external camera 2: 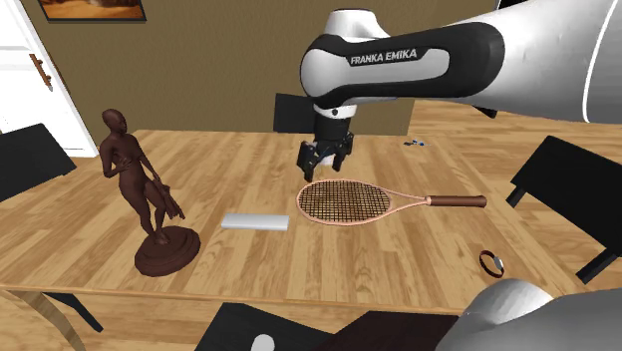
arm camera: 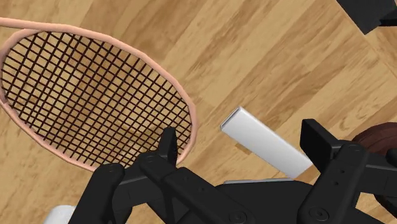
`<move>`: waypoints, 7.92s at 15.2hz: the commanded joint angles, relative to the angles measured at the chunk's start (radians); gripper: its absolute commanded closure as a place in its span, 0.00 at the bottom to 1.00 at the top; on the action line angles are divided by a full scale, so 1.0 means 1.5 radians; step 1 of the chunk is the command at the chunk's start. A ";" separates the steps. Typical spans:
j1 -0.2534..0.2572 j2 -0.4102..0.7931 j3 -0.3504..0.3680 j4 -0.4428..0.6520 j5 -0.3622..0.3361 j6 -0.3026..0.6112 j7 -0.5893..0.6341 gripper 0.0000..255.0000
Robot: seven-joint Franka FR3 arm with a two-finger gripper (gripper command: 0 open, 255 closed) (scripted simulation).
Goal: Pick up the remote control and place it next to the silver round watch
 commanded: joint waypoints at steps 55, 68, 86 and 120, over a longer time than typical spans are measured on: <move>0.103 0.515 0.058 0.277 -0.013 0.164 -0.270 1.00; 0.098 0.457 0.054 0.305 -0.014 0.078 -0.278 1.00; -0.008 0.130 -0.054 -0.074 -0.057 0.129 -0.466 1.00; -0.235 -0.034 -0.371 -0.225 -0.279 0.152 -0.842 1.00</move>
